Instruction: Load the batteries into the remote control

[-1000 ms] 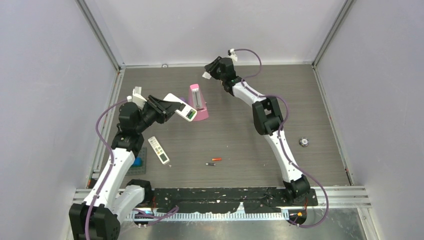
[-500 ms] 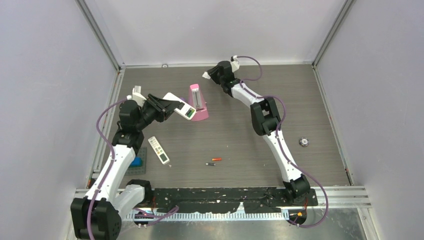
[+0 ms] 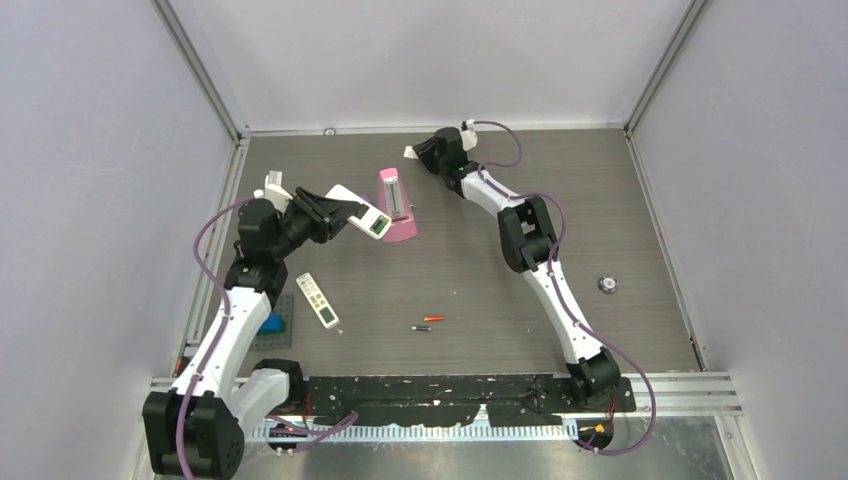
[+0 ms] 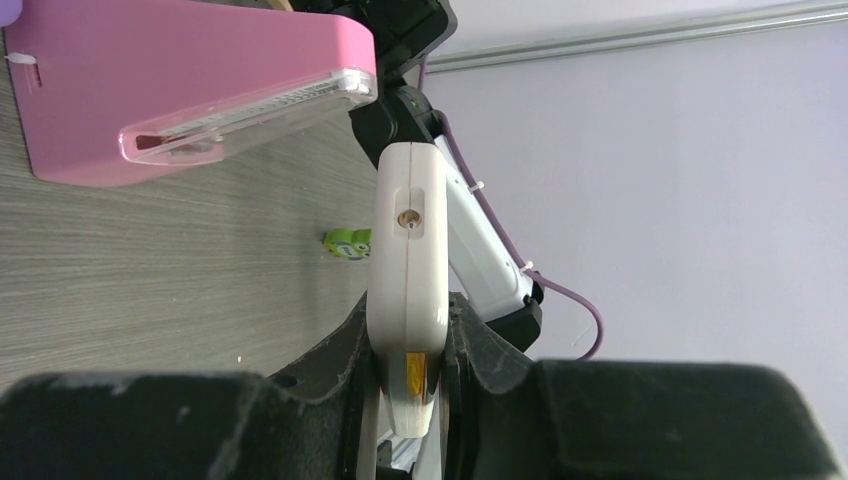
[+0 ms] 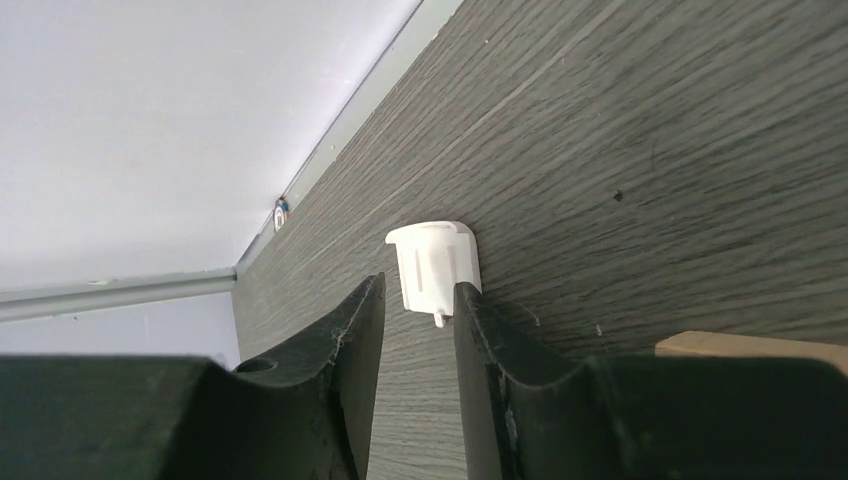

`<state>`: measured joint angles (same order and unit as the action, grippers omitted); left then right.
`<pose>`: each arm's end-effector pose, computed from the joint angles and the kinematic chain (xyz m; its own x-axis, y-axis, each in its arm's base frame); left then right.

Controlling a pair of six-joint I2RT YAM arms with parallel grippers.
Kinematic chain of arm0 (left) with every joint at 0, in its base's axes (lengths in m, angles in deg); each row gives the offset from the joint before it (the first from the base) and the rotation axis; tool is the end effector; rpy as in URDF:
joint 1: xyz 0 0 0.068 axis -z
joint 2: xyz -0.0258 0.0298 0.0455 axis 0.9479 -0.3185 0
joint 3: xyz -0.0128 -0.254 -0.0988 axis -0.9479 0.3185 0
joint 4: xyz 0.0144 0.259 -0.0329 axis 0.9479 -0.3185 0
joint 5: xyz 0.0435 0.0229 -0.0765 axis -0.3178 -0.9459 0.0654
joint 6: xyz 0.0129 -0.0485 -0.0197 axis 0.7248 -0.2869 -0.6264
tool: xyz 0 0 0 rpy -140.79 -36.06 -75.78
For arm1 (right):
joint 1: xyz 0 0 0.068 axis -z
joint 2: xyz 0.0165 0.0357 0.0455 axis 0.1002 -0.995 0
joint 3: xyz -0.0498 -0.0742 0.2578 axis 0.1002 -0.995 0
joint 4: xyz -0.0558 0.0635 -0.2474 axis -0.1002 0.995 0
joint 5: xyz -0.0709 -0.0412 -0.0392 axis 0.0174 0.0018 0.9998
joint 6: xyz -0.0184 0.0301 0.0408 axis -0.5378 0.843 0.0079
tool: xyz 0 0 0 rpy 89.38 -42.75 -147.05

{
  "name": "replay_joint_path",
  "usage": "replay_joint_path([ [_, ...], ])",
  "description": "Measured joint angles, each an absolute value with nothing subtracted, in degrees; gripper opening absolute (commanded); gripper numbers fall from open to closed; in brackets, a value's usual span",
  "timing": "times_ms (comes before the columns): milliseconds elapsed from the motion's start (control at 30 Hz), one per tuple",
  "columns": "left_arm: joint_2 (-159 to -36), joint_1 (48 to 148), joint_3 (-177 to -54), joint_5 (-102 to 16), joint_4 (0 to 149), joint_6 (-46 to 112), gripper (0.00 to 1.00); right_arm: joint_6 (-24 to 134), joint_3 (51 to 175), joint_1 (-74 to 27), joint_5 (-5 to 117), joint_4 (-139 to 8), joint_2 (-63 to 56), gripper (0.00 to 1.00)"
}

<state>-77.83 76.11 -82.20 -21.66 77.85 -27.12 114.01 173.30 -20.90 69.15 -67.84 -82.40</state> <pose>0.2245 -0.0358 0.2973 -0.5861 -0.7797 -0.2203 -0.0124 0.2805 -0.9598 0.5534 0.2736 0.1174 -0.4674 0.7810 -0.4141 0.1615 0.5361 0.8286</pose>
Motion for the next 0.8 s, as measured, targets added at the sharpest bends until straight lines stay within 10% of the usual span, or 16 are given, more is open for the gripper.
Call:
replay_joint_path([
  [800, -74.35, 73.93, -81.37, -19.76, 77.81, -27.1, 0.0, 114.56, 163.45, -20.79, 73.87, -49.66, -71.39, 0.3],
])
